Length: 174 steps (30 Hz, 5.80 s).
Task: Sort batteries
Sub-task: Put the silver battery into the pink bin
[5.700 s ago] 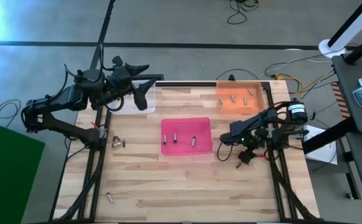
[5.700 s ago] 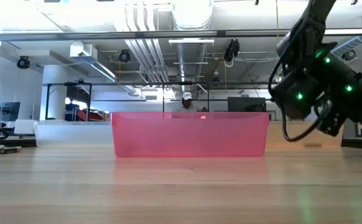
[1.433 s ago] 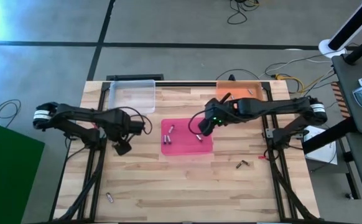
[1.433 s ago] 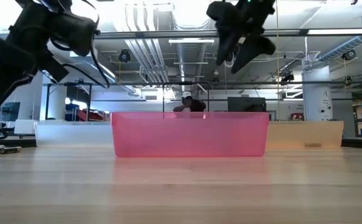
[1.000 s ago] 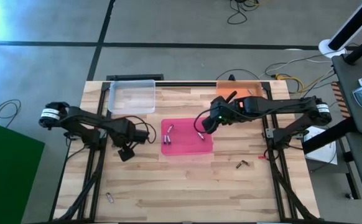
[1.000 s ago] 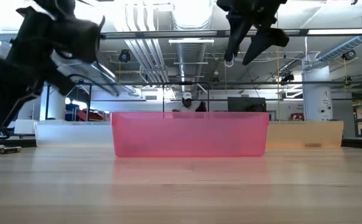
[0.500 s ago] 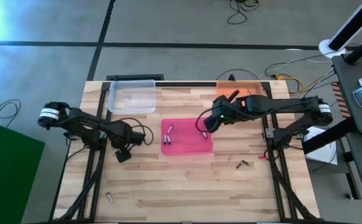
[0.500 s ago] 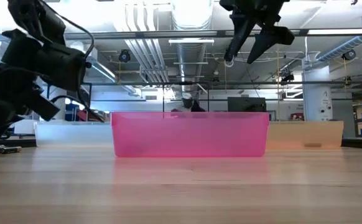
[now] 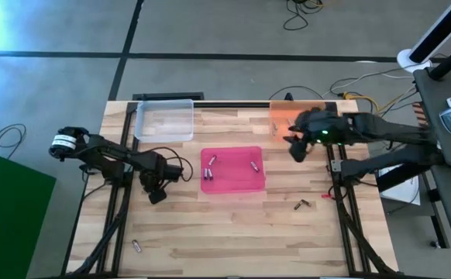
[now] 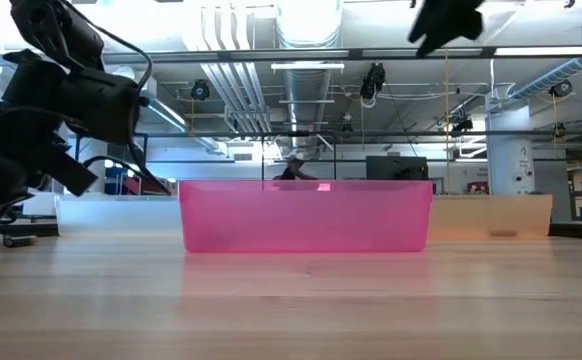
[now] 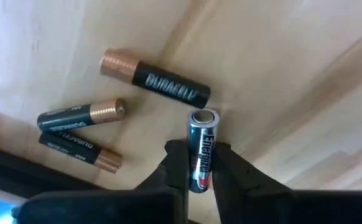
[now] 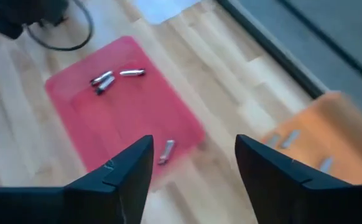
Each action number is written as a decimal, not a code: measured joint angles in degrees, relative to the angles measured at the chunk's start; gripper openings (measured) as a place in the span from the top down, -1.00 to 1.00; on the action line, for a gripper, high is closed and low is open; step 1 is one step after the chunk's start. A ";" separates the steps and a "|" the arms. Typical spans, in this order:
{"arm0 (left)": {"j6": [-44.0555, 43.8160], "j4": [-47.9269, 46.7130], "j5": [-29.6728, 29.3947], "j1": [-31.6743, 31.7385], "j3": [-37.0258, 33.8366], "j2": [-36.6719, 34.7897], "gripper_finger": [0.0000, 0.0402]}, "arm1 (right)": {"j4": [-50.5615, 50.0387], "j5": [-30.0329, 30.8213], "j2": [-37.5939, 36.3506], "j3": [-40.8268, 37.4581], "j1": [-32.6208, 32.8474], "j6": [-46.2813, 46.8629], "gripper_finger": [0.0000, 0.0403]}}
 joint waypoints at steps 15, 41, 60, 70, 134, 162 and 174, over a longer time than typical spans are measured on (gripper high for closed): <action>-9.28 -1.07 -16.55 -3.28 32.22 -2.84 0.90 | 19.65 -17.90 -28.47 -33.61 -3.67 -8.09 0.69; 5.67 4.23 -23.12 -1.98 65.62 33.51 0.90 | 16.28 -17.22 -43.25 -29.79 -3.51 -0.12 0.94; 14.78 5.08 -22.86 2.64 67.76 43.72 0.28 | 13.35 -16.32 -28.70 -17.76 -3.51 -0.69 0.94; 12.02 4.07 -18.30 3.64 67.67 40.61 -0.13 | 13.38 -15.89 -29.19 -20.41 -3.51 -5.70 0.94; -23.48 0.86 -28.28 4.11 67.65 35.02 -0.03 | 55.66 -19.13 -54.28 -69.88 7.13 -7.05 0.94; -23.45 -25.55 -1.25 -1.68 74.21 34.84 -0.02 | 55.53 -19.13 -54.26 -69.88 7.13 -7.05 0.94; -8.51 -33.21 5.13 -31.58 71.28 33.47 -0.02 | 55.54 -19.14 -54.26 -69.90 7.13 -7.05 0.94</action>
